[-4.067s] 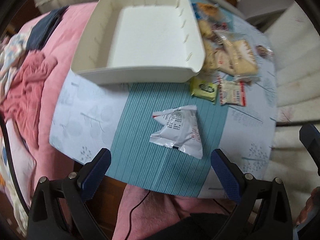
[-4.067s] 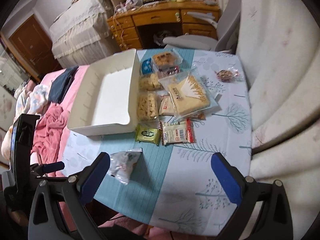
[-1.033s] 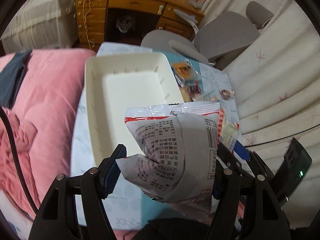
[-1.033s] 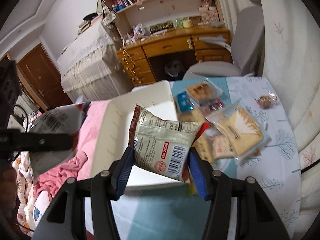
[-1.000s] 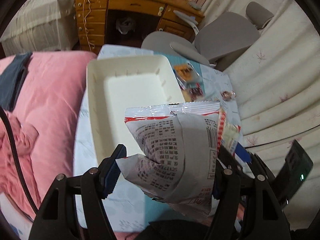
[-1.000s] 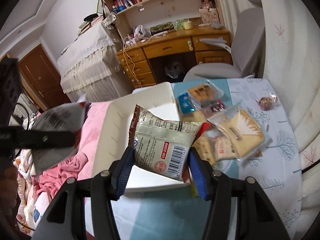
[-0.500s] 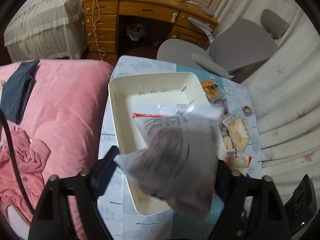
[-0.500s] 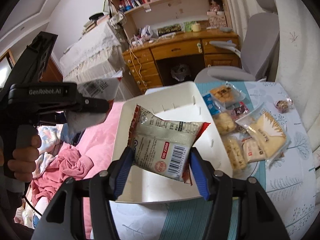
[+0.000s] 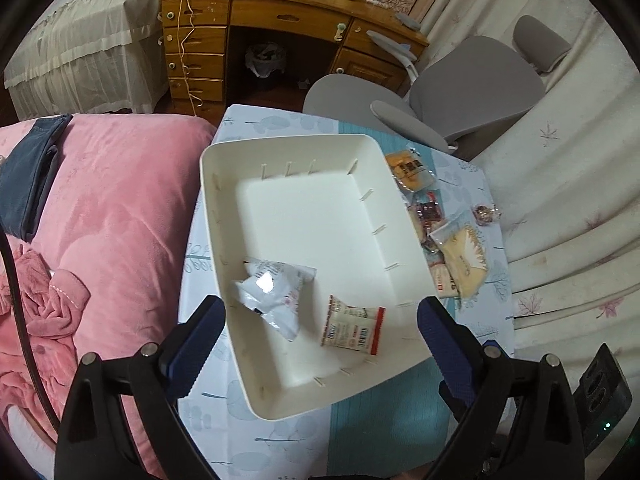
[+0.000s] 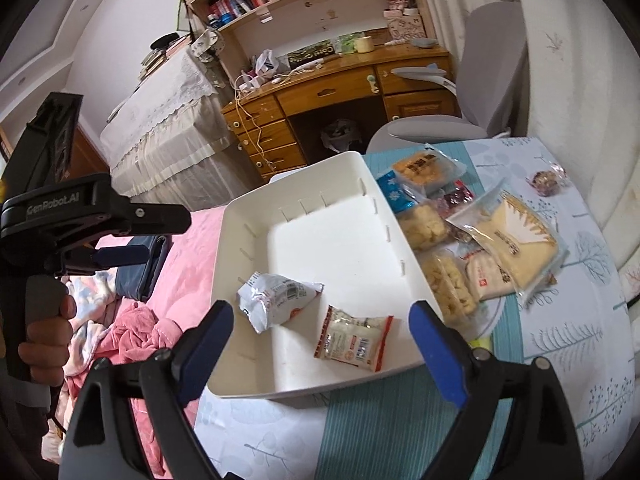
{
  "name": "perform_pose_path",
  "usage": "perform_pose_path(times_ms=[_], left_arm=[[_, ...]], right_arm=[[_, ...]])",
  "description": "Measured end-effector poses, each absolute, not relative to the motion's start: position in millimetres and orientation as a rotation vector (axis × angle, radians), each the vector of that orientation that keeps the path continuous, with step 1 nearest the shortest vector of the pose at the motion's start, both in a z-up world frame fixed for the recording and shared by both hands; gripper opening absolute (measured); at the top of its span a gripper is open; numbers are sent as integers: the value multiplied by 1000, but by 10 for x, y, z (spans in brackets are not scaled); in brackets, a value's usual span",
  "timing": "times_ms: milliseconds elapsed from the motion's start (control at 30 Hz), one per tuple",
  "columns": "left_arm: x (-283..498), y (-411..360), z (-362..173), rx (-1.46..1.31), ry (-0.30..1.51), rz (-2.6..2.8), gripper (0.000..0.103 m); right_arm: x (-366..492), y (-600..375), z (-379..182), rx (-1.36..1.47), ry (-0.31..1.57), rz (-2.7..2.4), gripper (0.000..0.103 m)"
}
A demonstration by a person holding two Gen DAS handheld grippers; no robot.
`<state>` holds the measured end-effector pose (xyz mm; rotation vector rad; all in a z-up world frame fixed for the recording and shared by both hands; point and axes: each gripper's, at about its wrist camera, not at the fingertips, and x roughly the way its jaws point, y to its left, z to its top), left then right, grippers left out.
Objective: Organize snacks
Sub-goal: 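Move left gripper to the green pastry packet while right gripper approaches the large bread bag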
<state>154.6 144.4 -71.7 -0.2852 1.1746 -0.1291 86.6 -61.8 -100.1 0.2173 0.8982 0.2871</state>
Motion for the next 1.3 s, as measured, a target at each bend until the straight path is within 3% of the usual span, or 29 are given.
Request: perform_pose_path(times_ms=[667,1300], left_arm=[[995,559,-635,-343,1103,-68,96],[680,-361,-1206,-408,1187,68,96]], right_arm=[[785,-1681,-862,237,921,283,90],[1162,-2595,-1064,93,982,316,90]])
